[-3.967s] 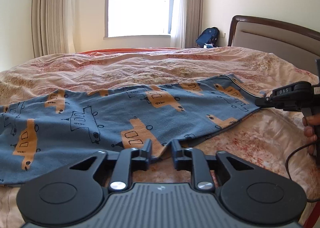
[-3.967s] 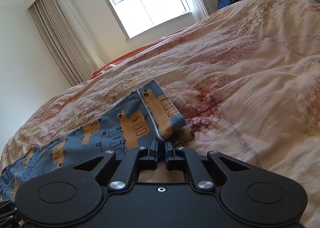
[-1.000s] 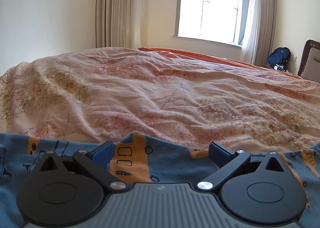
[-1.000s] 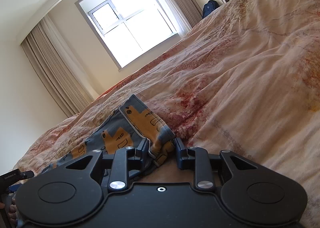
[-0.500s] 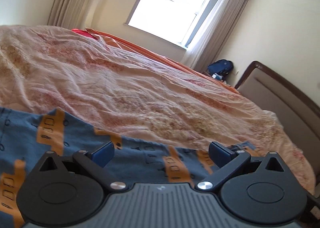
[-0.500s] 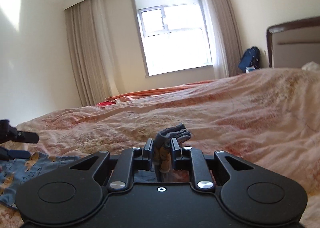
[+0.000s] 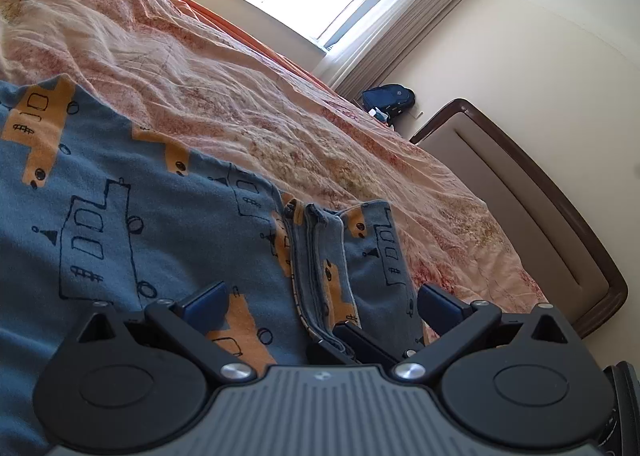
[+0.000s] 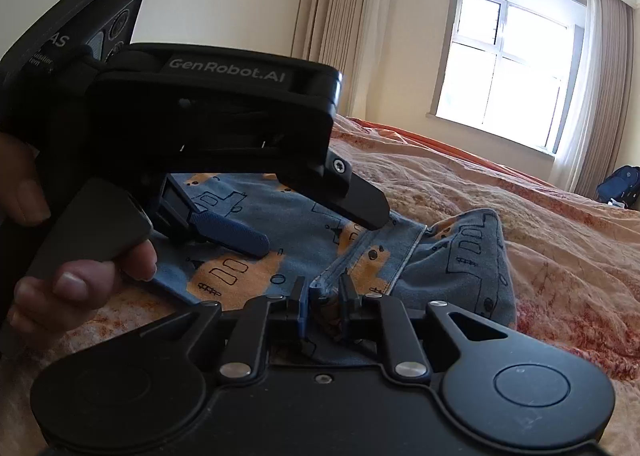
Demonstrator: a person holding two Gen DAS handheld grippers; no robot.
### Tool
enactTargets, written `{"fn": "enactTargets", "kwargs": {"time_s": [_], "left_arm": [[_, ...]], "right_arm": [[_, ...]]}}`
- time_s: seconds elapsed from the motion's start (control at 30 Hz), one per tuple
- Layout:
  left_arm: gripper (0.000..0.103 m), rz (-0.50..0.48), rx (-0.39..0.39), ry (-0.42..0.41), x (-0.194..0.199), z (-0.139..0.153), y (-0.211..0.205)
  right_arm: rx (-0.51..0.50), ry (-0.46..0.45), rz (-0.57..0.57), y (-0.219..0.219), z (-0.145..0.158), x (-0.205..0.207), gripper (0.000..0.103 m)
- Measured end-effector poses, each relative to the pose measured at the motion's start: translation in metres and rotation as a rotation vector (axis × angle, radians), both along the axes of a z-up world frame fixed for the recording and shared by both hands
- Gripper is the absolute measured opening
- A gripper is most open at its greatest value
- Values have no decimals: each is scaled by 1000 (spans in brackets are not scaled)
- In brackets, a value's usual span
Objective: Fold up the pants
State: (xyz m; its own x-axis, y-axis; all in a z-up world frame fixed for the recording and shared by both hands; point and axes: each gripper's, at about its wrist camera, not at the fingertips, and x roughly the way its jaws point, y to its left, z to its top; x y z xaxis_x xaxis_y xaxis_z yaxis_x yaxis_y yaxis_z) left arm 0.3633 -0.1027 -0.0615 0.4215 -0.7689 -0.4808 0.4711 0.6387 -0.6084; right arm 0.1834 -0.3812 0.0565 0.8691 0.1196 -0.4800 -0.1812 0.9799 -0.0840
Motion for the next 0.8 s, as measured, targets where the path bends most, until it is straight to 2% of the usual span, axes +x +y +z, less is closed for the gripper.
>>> {"fn": "enactTargets", "kwargs": {"time_s": [0.2,0.3,0.4,0.43,0.47,0.57,0.63,0.8], "left_arm": [[102,6,-8,34,4,4,-6],[93,21,1,75,8,6,-13],[76,34,38,115,12,5,-25],[65,38,55,118,12,5,-29],[45,39,74,116,13,5,-33],[17,53,135,104,11,6,-41],[12,59,134,84,8,9,-40],[10,64,154,5,-5,22,-37]], "right_arm": [[86,-51,-29,-13,6,-9,17],[110,-56,-30,-14,6,-15,17],[99,-51,-6,-11,6,-18,17],[94,-50,2,-11,5,-18,17],[90,-48,8,-10,5,-19,17],[86,-43,10,-10,5,-20,17],[88,-43,8,-11,6,-20,17],[80,-63,22,-9,10,-23,17]]}}
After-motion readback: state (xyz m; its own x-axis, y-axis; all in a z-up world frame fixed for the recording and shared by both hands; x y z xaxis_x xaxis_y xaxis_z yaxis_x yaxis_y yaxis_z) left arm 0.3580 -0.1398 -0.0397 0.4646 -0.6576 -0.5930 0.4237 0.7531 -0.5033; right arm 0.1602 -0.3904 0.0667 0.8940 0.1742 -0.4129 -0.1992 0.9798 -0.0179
